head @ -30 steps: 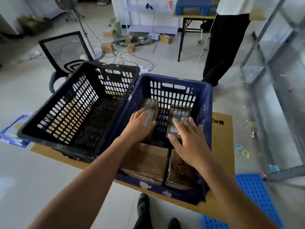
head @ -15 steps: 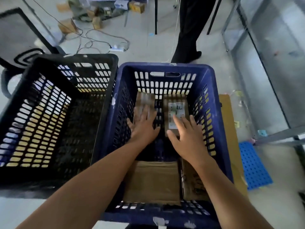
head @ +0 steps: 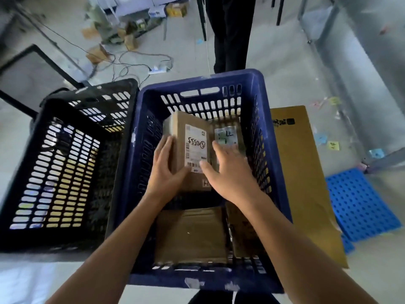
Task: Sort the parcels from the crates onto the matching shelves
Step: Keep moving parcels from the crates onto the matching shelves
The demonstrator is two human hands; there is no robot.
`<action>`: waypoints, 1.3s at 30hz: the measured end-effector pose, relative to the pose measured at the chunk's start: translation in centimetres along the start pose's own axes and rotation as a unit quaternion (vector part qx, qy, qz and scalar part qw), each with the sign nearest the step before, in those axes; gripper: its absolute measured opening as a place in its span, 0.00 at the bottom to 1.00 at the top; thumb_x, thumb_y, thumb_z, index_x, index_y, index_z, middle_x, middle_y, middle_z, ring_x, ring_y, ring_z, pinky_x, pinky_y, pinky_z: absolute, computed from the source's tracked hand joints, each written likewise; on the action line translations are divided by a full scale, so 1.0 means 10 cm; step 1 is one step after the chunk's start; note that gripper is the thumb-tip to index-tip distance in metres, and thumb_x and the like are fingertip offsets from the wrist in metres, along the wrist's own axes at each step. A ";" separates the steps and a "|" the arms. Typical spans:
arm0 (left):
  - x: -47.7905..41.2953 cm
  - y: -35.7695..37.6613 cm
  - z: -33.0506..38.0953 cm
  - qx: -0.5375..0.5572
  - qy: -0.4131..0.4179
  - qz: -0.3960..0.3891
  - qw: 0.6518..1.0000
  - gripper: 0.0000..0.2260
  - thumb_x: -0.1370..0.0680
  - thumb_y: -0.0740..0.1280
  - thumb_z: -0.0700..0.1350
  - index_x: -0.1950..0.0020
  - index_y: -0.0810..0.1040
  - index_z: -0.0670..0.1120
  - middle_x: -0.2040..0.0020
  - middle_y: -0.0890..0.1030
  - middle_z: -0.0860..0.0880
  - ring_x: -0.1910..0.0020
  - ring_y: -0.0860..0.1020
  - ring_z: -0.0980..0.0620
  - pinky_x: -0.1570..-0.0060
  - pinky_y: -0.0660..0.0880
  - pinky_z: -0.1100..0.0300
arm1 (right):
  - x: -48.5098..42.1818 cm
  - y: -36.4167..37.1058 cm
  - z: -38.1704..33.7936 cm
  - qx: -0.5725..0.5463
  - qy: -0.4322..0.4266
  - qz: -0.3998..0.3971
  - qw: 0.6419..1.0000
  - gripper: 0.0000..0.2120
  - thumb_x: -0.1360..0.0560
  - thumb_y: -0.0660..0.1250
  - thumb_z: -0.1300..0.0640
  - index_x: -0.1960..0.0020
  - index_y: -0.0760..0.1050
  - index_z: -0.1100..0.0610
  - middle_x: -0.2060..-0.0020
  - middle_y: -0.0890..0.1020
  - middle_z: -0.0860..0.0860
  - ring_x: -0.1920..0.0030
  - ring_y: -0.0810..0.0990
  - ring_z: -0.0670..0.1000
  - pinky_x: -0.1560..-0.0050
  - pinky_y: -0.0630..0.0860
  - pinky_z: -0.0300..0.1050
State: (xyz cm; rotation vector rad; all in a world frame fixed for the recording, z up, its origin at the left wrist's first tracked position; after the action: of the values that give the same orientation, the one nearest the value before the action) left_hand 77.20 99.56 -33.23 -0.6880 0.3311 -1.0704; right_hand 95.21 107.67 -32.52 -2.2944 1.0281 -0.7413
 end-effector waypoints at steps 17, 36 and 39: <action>1.27 -0.62 0.51 0.442 0.046 0.029 0.895 0.34 0.22 0.69 0.42 0.19 0.61 0.54 0.29 0.77 0.49 0.30 0.76 0.43 0.43 0.81 0.50 | 0.97 -0.11 -0.50 -0.429 -0.093 -0.075 0.895 0.26 0.21 0.71 0.47 0.29 0.65 0.29 0.41 0.86 0.50 0.41 0.86 0.54 0.47 0.84 0.45; 2.55 -0.71 0.27 0.589 -0.019 -0.194 0.784 0.39 0.28 0.79 0.50 0.24 0.60 0.62 0.33 0.80 0.47 0.35 0.80 0.42 0.44 0.82 0.46 | 3.13 1.26 -1.02 -0.469 0.023 0.379 0.798 0.40 0.29 0.79 0.47 0.24 0.62 0.37 0.32 0.81 0.48 0.34 0.82 0.54 0.39 0.82 0.59; 2.70 -0.67 0.30 0.534 -0.004 -0.225 0.815 0.37 0.28 0.77 0.55 0.25 0.61 0.58 0.30 0.77 0.46 0.32 0.78 0.43 0.37 0.78 0.40 | 3.58 1.13 -0.89 -0.419 0.031 0.424 0.802 0.41 0.29 0.78 0.48 0.22 0.61 0.39 0.34 0.82 0.49 0.36 0.83 0.54 0.43 0.84 0.50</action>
State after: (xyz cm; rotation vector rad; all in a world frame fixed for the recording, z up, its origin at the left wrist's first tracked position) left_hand 86.65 74.71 -24.54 0.2797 -0.4795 -1.4769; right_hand 103.88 71.10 -23.77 -1.9933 2.5389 0.0709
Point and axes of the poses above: each hand's wrist, its own x-axis away from the middle knuckle, its own y-axis out of the palm, z = x × y, the point moved 2 cm from there along -x, towards the middle knuckle
